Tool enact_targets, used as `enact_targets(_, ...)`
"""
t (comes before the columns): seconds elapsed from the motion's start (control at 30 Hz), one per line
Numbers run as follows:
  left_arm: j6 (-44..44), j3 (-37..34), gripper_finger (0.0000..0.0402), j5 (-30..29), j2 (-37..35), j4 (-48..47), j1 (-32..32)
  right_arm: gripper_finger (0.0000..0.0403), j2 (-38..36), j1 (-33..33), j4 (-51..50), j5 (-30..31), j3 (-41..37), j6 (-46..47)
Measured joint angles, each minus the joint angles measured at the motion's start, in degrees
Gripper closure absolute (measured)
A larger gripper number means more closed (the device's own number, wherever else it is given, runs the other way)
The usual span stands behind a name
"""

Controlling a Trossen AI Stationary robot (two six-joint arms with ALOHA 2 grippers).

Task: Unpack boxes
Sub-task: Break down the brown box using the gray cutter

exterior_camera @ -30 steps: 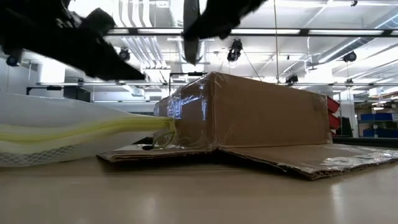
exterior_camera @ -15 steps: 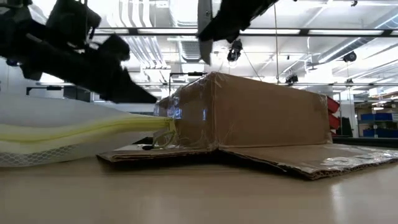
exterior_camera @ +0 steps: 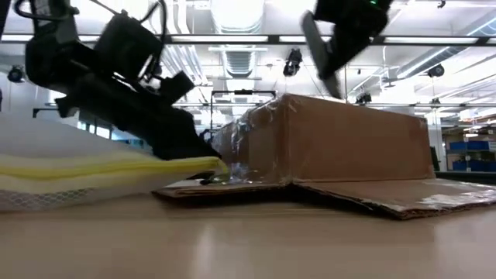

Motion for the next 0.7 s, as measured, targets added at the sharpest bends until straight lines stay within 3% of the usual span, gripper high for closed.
enact_targets(0.17, 4.71, 1.15, 0.0283, 0.61, -0.03, 1.99, 8.44, 0.0347, -5.08, -1.47, -8.75, 1.31, -3.19, 8.77)
enact_targets(0.3, 9.29, 1.34, 0.0283, 10.48, -2.25, 6.01, 18.56, 0.0347, -7.53, -1.38, -15.62, 7.58, -5.57, 19.65)
enact_targets(0.43, 10.08, 0.29, 0.0283, 15.86, -7.51, 0.82, 25.03, 0.0347, -7.88, -1.48, -19.05, 11.54, -9.09, 32.02)
enact_targets(0.57, 10.60, -0.60, 0.0283, 16.62, -14.01, -6.69, 23.99, 0.0347, -6.96, -1.55, -19.75, 11.55, -13.88, 38.34)
enact_targets(0.7, 10.47, -1.65, 0.0283, 17.73, -17.03, -8.79, 18.60, 0.0347, -6.65, -0.01, -18.05, 11.29, -16.67, 40.58)
